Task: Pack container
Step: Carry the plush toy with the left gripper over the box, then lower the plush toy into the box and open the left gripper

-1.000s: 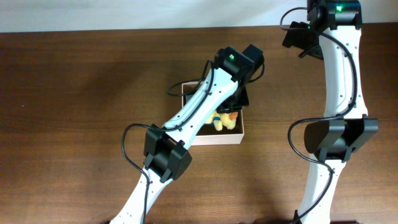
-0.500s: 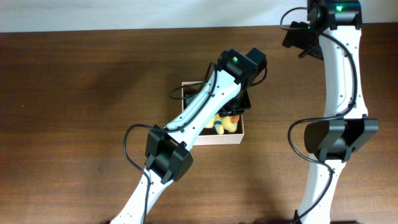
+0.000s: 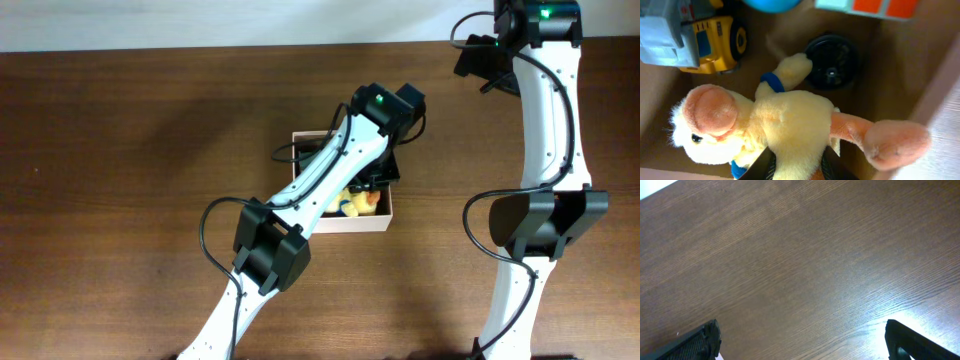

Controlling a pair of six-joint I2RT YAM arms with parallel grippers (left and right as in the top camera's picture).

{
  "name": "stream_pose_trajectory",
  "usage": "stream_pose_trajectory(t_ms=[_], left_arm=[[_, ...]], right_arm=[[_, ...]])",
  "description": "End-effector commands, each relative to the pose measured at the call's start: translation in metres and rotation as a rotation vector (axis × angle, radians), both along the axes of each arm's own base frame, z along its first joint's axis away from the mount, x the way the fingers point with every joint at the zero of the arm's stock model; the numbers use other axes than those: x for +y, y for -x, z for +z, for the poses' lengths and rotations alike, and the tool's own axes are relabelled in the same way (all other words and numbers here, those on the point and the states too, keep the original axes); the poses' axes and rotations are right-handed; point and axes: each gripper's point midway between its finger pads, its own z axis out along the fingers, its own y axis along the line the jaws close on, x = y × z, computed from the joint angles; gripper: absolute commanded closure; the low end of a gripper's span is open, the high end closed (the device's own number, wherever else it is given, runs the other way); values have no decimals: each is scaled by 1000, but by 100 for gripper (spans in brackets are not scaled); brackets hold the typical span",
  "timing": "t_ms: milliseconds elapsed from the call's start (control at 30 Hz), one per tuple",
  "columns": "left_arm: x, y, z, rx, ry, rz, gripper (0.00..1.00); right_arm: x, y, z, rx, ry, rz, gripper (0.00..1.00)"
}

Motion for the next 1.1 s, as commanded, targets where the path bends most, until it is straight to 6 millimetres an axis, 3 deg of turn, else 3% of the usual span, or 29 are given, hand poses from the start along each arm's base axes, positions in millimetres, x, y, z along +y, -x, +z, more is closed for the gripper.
stream_pose_trajectory(t_ms=[0, 233, 333, 467, 700, 900, 1033, 1067], left_arm=[[9, -3, -4, 8, -20, 46, 76], [11, -3, -5, 12, -24, 53, 73], [11, -1, -5, 16, -28, 50, 46], [11, -1, -5, 16, -28, 50, 32], [13, -3, -5, 13, -30, 53, 18], [26, -18, -1, 0, -18, 47, 13], [34, -43, 20, -70, 38, 23, 13], [35, -50, 27, -95, 52, 12, 8]], right_arm=[[-4, 1, 6, -14, 10, -13, 1], [-4, 1, 6, -14, 10, -13, 1], [-4, 1, 6, -14, 10, -13, 1], [-4, 1, 6, -14, 10, -13, 1], [-4, 1, 6, -14, 10, -13, 1], [-4, 1, 6, -14, 10, -13, 1], [-4, 1, 6, -14, 10, -13, 1], [-4, 1, 6, -14, 10, -13, 1]])
